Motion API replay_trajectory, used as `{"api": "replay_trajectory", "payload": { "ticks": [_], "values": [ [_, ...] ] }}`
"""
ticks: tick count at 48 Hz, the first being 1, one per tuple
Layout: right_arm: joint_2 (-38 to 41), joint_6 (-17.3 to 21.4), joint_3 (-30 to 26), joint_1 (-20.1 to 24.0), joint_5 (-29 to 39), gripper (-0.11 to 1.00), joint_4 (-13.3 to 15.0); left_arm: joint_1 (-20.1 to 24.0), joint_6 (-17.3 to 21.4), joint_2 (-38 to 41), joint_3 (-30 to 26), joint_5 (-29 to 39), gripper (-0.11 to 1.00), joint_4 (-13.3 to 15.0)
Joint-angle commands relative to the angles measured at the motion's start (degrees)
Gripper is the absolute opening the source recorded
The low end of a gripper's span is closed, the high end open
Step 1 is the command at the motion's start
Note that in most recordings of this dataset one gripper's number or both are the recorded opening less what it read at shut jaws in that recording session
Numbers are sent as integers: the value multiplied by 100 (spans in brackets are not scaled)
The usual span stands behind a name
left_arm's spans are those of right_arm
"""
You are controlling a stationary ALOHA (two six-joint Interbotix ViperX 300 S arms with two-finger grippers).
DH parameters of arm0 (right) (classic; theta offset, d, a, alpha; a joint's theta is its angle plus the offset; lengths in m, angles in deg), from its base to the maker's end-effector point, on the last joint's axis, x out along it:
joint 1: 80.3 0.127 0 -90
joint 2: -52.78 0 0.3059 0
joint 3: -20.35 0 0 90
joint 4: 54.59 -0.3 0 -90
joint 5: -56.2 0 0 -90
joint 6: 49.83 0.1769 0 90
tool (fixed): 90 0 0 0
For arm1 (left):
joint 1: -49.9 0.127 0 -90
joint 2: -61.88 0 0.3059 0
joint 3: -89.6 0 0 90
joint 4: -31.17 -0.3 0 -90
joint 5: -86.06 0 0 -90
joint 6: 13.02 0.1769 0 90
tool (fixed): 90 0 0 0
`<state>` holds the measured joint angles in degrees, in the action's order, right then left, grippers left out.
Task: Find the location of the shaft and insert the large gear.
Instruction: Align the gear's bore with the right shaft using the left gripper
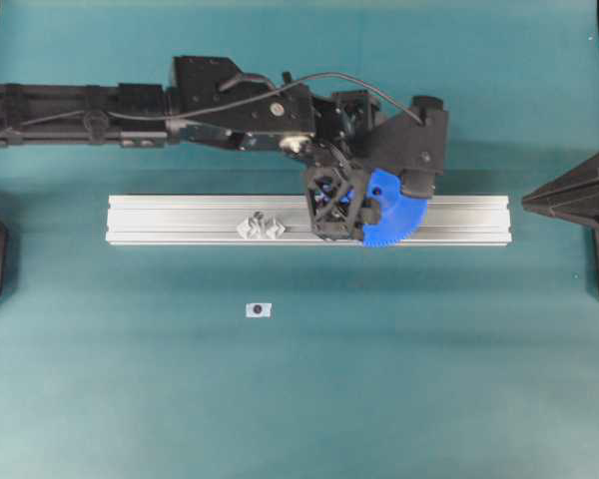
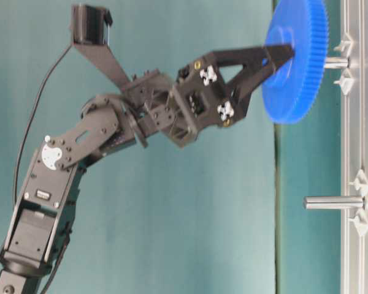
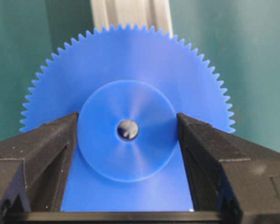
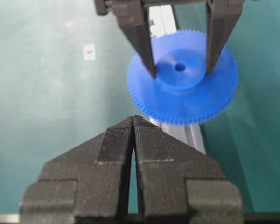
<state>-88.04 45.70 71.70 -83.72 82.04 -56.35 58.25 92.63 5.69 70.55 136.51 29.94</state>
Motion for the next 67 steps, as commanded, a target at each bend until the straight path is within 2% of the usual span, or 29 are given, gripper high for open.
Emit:
{"api": "replay_trajectory", "payload": {
  "ticks": [1,37,55,67],
  "values": [
    [26,70,-53,-9,-70,7,9,35,26,-158,0,-9,72,-26],
    [26,79,-44,-26,-132,7,9,158,35,-62,-202,-26,72,-26],
    [26,79,-26,-26,-158,7,0,-158,9,35,-211,18,72,-26],
    [26,79,-35,-26,-149,7,0,-158,0,0,-211,70,82,-26]
  ]
}}
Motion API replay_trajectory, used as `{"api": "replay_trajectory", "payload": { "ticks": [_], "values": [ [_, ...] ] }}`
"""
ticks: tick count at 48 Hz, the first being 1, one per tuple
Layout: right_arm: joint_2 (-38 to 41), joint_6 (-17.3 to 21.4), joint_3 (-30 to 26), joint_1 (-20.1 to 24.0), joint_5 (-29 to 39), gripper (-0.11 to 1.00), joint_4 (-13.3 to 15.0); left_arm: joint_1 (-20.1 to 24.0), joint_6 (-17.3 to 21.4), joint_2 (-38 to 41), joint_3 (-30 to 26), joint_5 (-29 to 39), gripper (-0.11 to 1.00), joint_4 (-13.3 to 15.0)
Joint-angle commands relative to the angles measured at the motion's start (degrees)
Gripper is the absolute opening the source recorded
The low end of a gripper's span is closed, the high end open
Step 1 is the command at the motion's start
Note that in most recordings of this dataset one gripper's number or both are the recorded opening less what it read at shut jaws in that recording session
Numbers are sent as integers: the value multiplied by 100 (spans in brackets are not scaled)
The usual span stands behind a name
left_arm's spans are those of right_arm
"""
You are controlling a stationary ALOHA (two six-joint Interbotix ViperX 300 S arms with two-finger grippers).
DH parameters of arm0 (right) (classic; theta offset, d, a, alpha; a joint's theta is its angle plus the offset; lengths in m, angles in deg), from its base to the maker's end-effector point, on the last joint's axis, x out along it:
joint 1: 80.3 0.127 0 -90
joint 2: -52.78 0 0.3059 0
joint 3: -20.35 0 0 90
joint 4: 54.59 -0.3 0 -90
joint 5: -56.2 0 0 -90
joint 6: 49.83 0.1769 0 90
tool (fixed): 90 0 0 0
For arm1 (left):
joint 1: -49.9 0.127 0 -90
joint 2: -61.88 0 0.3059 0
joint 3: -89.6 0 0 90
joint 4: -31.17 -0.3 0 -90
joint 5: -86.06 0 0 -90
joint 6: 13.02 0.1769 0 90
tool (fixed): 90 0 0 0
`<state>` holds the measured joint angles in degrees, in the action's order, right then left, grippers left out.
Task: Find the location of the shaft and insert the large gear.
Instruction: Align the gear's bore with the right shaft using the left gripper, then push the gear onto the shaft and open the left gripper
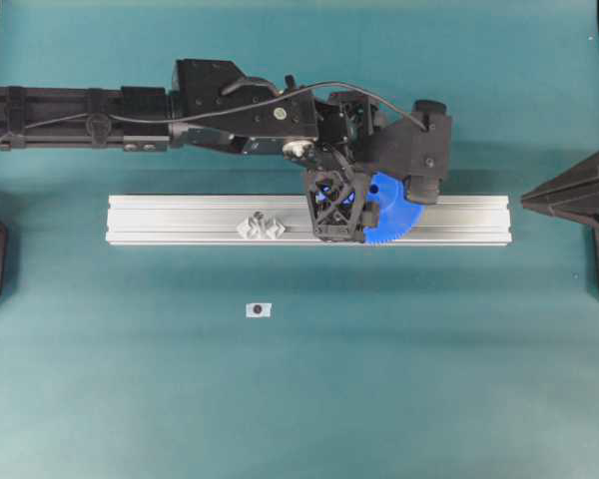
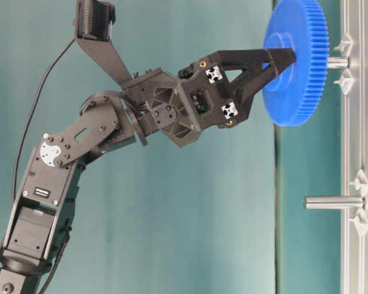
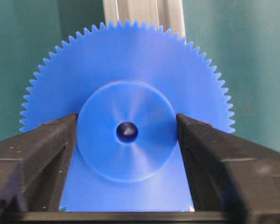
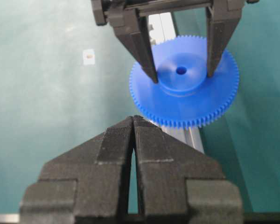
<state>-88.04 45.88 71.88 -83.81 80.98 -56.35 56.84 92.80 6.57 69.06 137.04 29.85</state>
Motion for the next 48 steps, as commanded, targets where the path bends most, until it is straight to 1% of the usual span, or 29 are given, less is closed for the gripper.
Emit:
{"api": "replay_trajectory", "payload": {
  "ticks": [1,15,28,40,48],
  "values": [
    [26,62,-53,-9,-53,7,0,-18,-18,-88,-62,26,83,-18],
    [26,62,-53,-18,-53,7,0,0,-9,-70,-132,158,86,-18],
    [18,62,-53,-9,-53,7,0,9,-18,-62,-185,237,93,-18],
    [-18,62,-53,-18,-44,7,0,0,0,-35,-246,589,93,-18],
    [-18,62,-53,-9,-44,7,0,0,0,-18,-413,686,93,-26]
  ]
}}
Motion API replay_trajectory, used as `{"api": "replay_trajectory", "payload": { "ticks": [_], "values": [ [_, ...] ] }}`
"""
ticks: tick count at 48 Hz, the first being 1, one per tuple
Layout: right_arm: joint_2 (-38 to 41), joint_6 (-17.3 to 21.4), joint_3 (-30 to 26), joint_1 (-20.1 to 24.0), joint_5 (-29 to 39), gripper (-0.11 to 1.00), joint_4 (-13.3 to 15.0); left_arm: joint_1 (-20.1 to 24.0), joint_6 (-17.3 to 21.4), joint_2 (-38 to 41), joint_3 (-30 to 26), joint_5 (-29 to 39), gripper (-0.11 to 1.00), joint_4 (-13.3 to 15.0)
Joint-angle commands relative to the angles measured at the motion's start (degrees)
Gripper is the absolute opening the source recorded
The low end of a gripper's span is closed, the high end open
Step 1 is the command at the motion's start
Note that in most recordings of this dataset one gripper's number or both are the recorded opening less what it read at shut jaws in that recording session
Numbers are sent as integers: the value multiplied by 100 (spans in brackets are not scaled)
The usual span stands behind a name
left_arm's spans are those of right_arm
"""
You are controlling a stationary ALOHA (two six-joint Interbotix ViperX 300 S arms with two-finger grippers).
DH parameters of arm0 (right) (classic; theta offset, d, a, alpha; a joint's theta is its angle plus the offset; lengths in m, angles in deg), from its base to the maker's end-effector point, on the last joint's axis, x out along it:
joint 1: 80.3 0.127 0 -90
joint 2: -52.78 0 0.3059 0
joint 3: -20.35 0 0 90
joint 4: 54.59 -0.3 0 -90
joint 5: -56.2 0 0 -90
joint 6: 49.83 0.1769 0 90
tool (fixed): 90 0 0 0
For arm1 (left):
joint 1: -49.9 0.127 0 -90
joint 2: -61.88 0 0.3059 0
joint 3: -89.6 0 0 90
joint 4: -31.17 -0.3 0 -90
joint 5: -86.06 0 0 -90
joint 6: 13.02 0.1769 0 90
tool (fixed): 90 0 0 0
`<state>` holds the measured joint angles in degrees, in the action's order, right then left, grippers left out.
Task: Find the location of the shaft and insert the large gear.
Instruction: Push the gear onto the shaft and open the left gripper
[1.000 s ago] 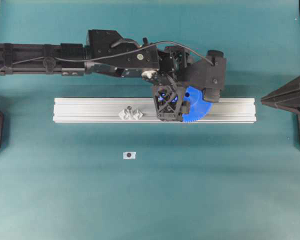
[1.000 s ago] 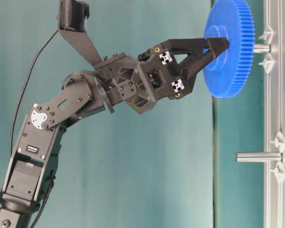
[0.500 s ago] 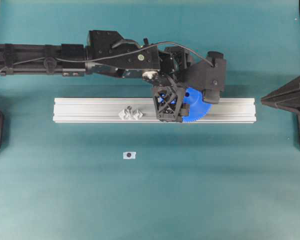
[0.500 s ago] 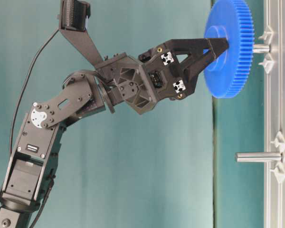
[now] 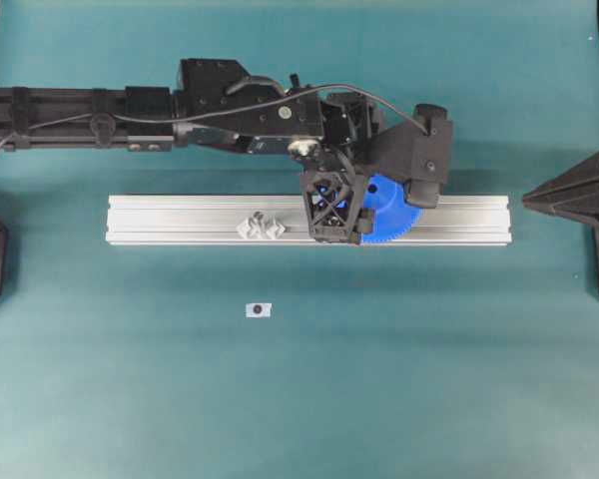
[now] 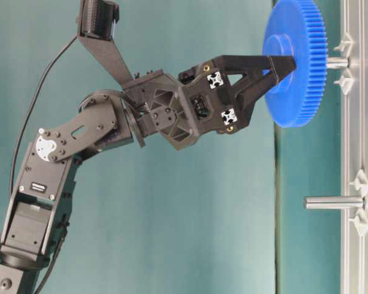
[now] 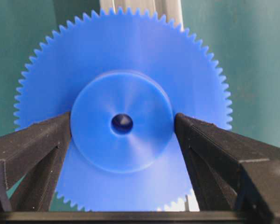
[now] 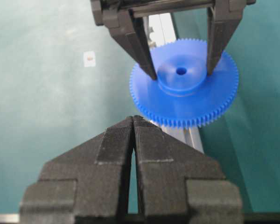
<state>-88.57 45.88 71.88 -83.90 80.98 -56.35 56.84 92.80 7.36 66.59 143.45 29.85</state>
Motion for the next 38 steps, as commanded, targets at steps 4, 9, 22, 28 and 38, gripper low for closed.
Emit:
{"api": "replay_trajectory", "payload": {
  "ticks": [4,9,22,28,38],
  "values": [
    [35,62,-53,-9,-44,7,0,0,9,-62,-290,62,93,-18],
    [35,62,-44,-9,-44,7,0,9,26,26,-466,79,93,-18],
    [35,62,-53,-9,-44,7,0,9,44,272,-958,466,93,-18],
    [35,62,-53,-9,-44,7,0,9,44,325,-1160,527,93,-18],
    [35,62,-53,-9,-44,7,0,0,35,404,-1477,554,93,-18]
  ]
}}
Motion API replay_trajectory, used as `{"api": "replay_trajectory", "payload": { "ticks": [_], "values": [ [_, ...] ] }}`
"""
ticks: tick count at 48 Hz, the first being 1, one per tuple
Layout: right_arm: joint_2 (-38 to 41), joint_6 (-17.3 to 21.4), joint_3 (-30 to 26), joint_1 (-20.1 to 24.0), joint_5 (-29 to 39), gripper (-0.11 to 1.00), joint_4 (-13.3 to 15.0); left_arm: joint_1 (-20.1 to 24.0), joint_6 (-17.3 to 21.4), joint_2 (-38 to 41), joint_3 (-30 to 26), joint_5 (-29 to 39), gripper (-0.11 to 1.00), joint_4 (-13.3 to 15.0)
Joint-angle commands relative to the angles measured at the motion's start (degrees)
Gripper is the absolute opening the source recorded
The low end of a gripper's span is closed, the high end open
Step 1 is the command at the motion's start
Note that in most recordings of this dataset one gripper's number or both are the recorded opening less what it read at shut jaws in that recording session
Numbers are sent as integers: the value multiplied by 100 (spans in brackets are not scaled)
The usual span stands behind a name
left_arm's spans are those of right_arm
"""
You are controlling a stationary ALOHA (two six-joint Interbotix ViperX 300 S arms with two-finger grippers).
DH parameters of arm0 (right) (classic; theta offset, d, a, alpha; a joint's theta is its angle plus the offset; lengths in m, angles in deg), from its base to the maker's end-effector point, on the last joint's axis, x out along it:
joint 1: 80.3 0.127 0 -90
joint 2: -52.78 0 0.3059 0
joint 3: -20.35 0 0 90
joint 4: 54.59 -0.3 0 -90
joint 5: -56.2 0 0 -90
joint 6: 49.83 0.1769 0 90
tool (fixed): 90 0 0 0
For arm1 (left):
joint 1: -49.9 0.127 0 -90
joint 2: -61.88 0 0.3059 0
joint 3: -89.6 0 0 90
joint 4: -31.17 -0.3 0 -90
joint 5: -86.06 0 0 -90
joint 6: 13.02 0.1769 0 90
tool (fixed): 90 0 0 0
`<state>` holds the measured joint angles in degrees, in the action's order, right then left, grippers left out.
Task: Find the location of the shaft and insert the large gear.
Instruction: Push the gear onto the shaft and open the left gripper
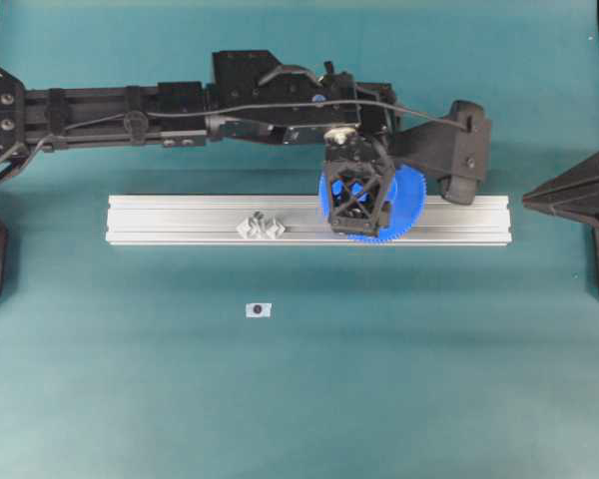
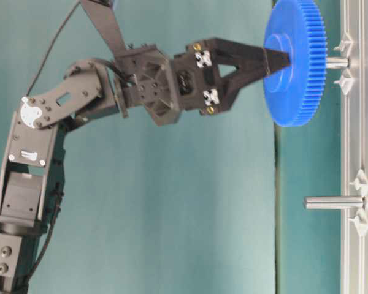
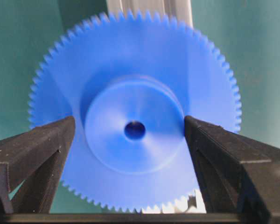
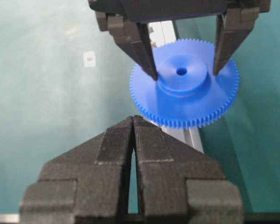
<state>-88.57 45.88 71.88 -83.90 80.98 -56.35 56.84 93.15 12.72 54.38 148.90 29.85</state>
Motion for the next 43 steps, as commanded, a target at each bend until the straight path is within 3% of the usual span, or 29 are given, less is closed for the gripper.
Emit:
{"api": "replay_trajectory", "payload": {
  "ticks": [1,31,43],
  "values": [
    [35,62,-53,-9,-53,7,0,0,0,-123,-290,35,93,-18],
    [26,62,-53,0,-44,7,0,-9,-9,132,-308,281,93,-18],
    [0,62,-53,-9,-44,7,0,202,-53,0,-325,501,93,-18]
  ]
}}
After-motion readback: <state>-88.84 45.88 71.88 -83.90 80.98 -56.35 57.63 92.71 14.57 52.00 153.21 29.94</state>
